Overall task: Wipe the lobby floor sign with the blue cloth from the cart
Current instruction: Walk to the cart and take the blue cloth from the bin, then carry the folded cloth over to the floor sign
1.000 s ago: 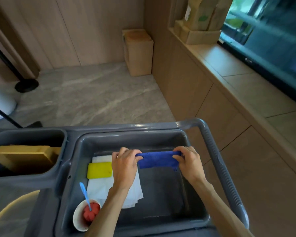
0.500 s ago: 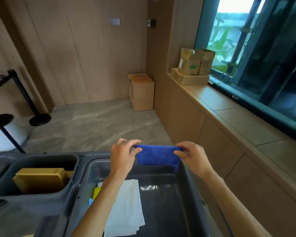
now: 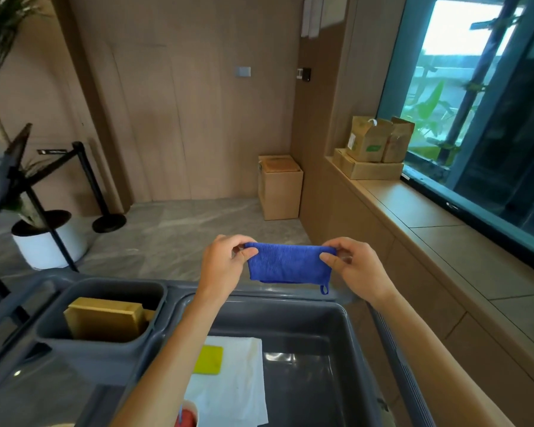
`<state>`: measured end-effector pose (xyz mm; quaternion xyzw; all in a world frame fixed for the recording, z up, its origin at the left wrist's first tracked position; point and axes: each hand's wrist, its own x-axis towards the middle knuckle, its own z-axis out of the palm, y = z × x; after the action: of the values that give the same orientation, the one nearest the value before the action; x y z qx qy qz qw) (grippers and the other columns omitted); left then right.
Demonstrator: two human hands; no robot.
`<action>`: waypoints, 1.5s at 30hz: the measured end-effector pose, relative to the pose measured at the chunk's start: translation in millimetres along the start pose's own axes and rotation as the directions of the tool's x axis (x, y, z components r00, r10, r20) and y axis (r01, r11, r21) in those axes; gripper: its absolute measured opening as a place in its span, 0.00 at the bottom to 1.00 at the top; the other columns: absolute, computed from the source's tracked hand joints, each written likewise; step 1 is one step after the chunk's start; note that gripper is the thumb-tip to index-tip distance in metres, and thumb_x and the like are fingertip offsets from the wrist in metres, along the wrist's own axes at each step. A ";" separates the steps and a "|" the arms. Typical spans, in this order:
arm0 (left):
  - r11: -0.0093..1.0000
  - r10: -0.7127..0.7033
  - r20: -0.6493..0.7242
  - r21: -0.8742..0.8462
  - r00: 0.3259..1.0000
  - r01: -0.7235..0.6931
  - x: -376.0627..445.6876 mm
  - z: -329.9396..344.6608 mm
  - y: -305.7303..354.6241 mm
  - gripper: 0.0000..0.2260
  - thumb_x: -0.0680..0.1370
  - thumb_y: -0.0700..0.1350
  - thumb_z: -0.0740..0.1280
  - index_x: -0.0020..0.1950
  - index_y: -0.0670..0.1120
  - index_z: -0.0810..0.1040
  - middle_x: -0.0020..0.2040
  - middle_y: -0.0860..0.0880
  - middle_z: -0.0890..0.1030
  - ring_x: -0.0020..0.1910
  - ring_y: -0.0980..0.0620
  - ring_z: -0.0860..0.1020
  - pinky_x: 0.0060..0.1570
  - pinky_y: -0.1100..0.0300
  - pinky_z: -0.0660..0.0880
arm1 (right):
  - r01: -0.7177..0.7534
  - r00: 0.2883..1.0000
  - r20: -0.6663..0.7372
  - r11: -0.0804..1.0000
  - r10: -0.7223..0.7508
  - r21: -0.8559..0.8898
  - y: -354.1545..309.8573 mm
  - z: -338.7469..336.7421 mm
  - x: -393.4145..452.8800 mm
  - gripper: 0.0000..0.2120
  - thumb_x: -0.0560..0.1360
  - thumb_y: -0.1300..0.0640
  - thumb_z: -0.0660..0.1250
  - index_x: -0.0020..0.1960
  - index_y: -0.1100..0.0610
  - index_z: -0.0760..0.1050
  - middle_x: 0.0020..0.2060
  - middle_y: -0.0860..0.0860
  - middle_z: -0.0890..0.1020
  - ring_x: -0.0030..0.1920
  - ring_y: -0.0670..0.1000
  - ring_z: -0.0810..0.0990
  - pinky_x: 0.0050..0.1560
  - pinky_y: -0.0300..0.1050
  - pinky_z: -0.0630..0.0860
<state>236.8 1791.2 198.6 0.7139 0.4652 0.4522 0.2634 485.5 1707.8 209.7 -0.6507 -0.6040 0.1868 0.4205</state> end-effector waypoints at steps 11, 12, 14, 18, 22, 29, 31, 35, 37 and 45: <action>0.986 -0.068 -0.171 0.140 0.983 0.093 -36.3 -54.0 -19.7 0.06 0.76 0.42 0.72 0.49 0.53 0.83 0.44 0.63 0.78 0.47 0.64 0.77 0.47 0.70 0.69 | 0.236 0.953 0.215 0.967 -0.211 -0.098 -34.8 40.7 35.4 0.05 0.78 0.57 0.71 0.48 0.48 0.79 0.43 0.44 0.82 0.43 0.44 0.80 0.45 0.38 0.76; 0.983 -0.081 -0.197 0.148 0.977 0.111 -43.3 -60.4 -23.4 0.05 0.76 0.41 0.72 0.49 0.51 0.83 0.44 0.63 0.78 0.47 0.64 0.77 0.47 0.69 0.70 | 0.263 0.942 0.241 0.959 -0.232 -0.107 -37.0 48.1 38.5 0.03 0.78 0.57 0.71 0.48 0.49 0.80 0.43 0.44 0.81 0.43 0.43 0.79 0.46 0.38 0.75; 0.976 -0.110 -0.254 0.158 0.961 0.153 -57.5 -74.6 -30.4 0.05 0.76 0.40 0.72 0.49 0.49 0.84 0.43 0.63 0.78 0.47 0.63 0.77 0.49 0.64 0.73 | 0.329 0.915 0.287 0.937 -0.285 -0.119 -43.6 65.7 42.9 0.02 0.78 0.57 0.71 0.50 0.52 0.82 0.44 0.45 0.81 0.44 0.42 0.77 0.46 0.38 0.72; 0.948 -0.157 -0.361 0.207 0.919 0.243 -88.4 -109.3 -40.4 0.05 0.75 0.39 0.72 0.50 0.46 0.85 0.45 0.54 0.81 0.49 0.51 0.78 0.54 0.52 0.76 | 0.409 0.870 0.319 0.912 -0.377 -0.037 -64.9 107.6 41.7 0.03 0.76 0.60 0.74 0.49 0.55 0.83 0.42 0.41 0.76 0.43 0.40 0.75 0.46 0.29 0.67; 0.931 -0.159 -0.450 0.226 0.879 0.285 -121.9 -152.4 -44.8 0.05 0.74 0.36 0.73 0.48 0.42 0.85 0.46 0.49 0.81 0.46 0.51 0.80 0.51 0.52 0.76 | 0.431 0.810 0.398 0.897 -0.432 0.096 -97.9 151.5 32.9 0.04 0.75 0.62 0.74 0.48 0.54 0.83 0.42 0.44 0.76 0.42 0.34 0.77 0.46 0.22 0.69; 0.874 -0.190 -0.615 0.250 0.766 0.417 -186.6 -234.6 -51.0 0.04 0.74 0.39 0.75 0.48 0.46 0.86 0.42 0.55 0.72 0.41 0.58 0.75 0.45 0.60 0.72 | 0.474 0.710 0.471 0.850 -0.524 0.231 -168.1 229.1 -2.0 0.04 0.75 0.65 0.73 0.48 0.58 0.83 0.42 0.45 0.75 0.40 0.32 0.76 0.45 0.23 0.70; 0.847 -0.191 -0.651 0.270 0.735 0.459 -208.1 -262.7 -53.6 0.05 0.73 0.39 0.75 0.48 0.45 0.86 0.41 0.54 0.71 0.39 0.53 0.75 0.45 0.55 0.73 | 0.482 0.669 0.499 0.833 -0.551 0.272 -192.7 254.1 -17.7 0.04 0.75 0.65 0.73 0.48 0.58 0.83 0.42 0.45 0.74 0.40 0.32 0.77 0.45 0.25 0.70; 0.818 -0.163 -0.739 0.269 0.653 0.509 -254.7 -317.5 -65.5 0.05 0.72 0.37 0.76 0.47 0.43 0.86 0.39 0.53 0.70 0.37 0.55 0.74 0.42 0.59 0.72 | 0.512 0.579 0.541 0.788 -0.610 0.341 -241.7 305.0 -49.6 0.06 0.76 0.64 0.73 0.47 0.55 0.81 0.43 0.45 0.75 0.40 0.33 0.77 0.44 0.24 0.71; 0.798 -0.163 -0.776 0.259 0.610 0.544 -281.9 -342.9 -71.9 0.05 0.72 0.37 0.76 0.47 0.43 0.86 0.38 0.52 0.71 0.36 0.56 0.73 0.41 0.65 0.70 | 0.520 0.533 0.570 0.773 -0.625 0.362 -266.3 330.6 -68.1 0.05 0.76 0.62 0.73 0.47 0.53 0.81 0.45 0.44 0.75 0.42 0.35 0.78 0.45 0.25 0.72; 0.687 -0.145 -0.898 0.212 0.416 0.696 -407.7 -419.6 -70.1 0.05 0.73 0.38 0.75 0.48 0.44 0.86 0.36 0.54 0.69 0.35 0.56 0.72 0.39 0.61 0.70 | 0.625 0.285 0.600 0.620 -0.748 0.475 -357.1 418.5 -163.4 0.04 0.75 0.63 0.74 0.50 0.60 0.83 0.43 0.47 0.75 0.41 0.39 0.76 0.46 0.27 0.69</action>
<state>-231.3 1434.6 169.1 0.3038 0.8134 0.4859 -0.0995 -86.2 1658.5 201.0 -0.1511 -0.9227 0.2835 0.2131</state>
